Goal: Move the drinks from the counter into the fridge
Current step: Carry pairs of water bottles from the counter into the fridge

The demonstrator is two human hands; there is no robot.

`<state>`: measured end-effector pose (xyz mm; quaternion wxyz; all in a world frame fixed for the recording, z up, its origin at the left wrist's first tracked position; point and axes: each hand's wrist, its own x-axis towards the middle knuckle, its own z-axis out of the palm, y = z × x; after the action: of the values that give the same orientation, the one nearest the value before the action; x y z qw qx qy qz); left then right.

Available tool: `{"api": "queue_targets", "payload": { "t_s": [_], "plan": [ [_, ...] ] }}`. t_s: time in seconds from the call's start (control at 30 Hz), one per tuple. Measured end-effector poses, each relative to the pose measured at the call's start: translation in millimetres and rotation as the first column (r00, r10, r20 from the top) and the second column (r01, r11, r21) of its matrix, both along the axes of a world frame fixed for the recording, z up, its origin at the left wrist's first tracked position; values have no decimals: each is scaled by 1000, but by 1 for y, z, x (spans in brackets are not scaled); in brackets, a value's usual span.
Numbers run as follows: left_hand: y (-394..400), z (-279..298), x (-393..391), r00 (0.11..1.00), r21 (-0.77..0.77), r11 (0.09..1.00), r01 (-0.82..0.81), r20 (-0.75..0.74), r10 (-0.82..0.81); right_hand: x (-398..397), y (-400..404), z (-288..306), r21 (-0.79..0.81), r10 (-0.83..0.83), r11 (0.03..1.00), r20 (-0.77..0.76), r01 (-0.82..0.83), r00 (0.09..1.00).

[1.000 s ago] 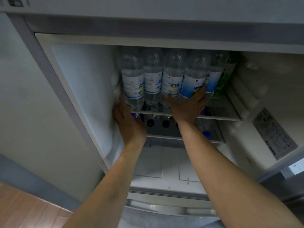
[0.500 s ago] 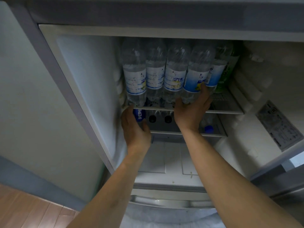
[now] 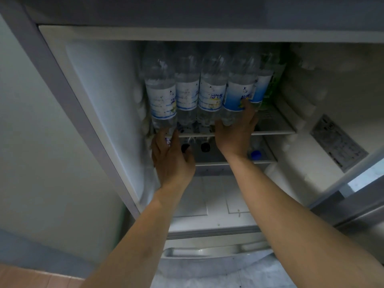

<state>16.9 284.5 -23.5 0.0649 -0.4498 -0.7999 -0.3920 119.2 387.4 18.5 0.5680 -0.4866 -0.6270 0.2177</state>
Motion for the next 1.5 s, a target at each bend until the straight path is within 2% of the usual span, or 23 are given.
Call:
{"api": "queue_targets", "payload": {
  "t_s": [0.17,0.3,0.37,0.47,0.6,0.77,0.9,1.0,1.07,1.17,1.27,1.37,1.5],
  "plan": [
    [-13,-19,5,999,67,997,29,43,-31,11,-12,-8,44,-15,999,24,14,1000],
    [-25,-28,24,993,146,982,122,-21,-120,24,-29,-22,-58,40,998,0,-40,999],
    [-29,-30,35,983,160,970,183,-14,-183,33,-39,-30,-53,62,997,-9,-62,998],
    [-34,-32,57,964,161,952,262,-7,-264,56,-58,-41,-77,39,996,-4,-39,999],
    [-41,-39,100,927,172,911,374,-37,-373,112,-85,-62,-195,18,981,-17,-21,1000],
    [-66,-62,171,872,114,865,488,-22,-489,209,-136,-101,-308,-181,934,23,180,983],
    [-105,-97,227,770,21,773,635,63,-635,286,-198,-138,-383,-331,869,18,313,943],
    [-143,-132,259,699,-98,692,715,109,-707,339,-255,-169,-473,-431,788,32,393,902],
    [-170,-157,277,657,-217,622,752,172,-734,370,-296,-189,-556,-506,700,56,448,860],
    [-204,-188,301,614,-369,494,787,391,-686,415,-365,-216,-669,-618,546,86,505,782],
    [-228,-216,312,677,-570,379,729,521,-520,452,-438,-244,-798,-678,359,134,485,723],
    [-246,-244,304,707,-678,236,696,591,-387,473,-509,-275,-913,-726,177,131,367,675],
    [-252,-269,278,773,-794,91,601,548,-319,481,-580,-305,-979,-847,10,101,205,522]
  ]
}}
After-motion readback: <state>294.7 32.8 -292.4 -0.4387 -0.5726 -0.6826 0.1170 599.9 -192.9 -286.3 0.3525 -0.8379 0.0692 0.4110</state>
